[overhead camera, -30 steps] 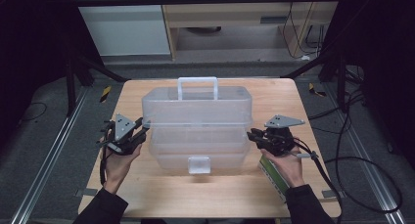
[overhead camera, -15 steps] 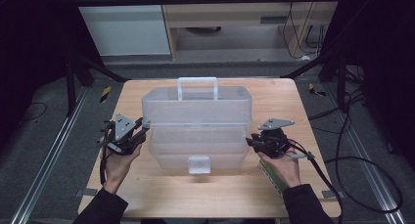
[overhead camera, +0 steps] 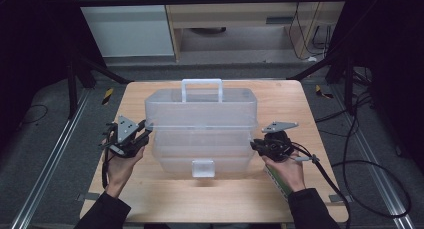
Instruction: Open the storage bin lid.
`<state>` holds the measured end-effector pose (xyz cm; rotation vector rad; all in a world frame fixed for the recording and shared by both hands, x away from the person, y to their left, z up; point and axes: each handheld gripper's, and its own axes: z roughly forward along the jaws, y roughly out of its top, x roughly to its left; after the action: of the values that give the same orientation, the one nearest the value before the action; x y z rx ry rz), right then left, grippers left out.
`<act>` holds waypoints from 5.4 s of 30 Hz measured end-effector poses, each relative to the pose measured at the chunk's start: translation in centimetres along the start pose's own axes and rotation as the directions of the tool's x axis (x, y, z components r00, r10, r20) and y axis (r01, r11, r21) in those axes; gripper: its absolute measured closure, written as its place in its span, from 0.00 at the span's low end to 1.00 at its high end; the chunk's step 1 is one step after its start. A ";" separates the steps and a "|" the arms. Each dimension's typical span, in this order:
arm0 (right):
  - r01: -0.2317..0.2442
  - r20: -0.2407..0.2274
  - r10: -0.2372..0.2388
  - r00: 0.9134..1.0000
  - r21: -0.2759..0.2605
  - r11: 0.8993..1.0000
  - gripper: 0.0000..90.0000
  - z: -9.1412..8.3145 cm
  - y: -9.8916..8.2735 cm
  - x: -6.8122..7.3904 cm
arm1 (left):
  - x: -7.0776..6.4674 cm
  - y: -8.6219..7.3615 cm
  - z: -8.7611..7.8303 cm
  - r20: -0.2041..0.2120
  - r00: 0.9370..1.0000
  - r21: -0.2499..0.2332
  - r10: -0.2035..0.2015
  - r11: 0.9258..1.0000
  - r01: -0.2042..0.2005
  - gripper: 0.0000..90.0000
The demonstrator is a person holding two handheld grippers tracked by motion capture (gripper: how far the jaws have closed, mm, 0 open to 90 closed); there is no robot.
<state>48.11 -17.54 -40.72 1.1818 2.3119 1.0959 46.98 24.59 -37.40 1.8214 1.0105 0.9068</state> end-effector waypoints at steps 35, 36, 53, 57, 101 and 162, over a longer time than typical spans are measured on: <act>-0.009 0.005 0.009 1.000 0.005 1.000 0.87 0.0 0.0 0.0 | 1.2 2.7 1.2 -0.026 0.999 -0.003 -0.033 0.999 0.033 0.83; -0.009 0.005 0.009 1.000 0.003 1.000 0.87 0.0 0.0 0.0 | 1.2 2.8 1.3 -0.028 0.999 -0.003 -0.033 0.999 0.033 0.83; -0.005 0.007 0.005 1.000 0.005 1.000 0.87 0.0 0.0 0.0 | 2.0 4.8 2.5 -0.059 0.998 -0.012 -0.034 0.999 0.034 0.83; -0.007 0.006 0.007 1.000 0.005 1.000 0.87 0.0 0.0 0.0 | 2.1 5.3 2.9 -0.065 0.998 -0.017 -0.025 1.000 0.024 0.85; 0.004 0.041 -0.003 0.999 -0.008 1.000 0.88 0.2 0.0 -0.2 | 3.5 8.6 6.2 -0.077 0.994 -0.039 -0.077 0.996 0.074 0.87; -0.006 0.037 0.006 0.999 -0.001 1.000 0.87 0.4 0.3 -0.4 | 7.0 12.0 17.1 -0.131 0.984 0.073 -0.124 0.988 0.134 0.84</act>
<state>48.73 -17.53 -40.83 1.1995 2.2815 1.0678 68.05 21.52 -31.81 1.7598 1.2462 0.9218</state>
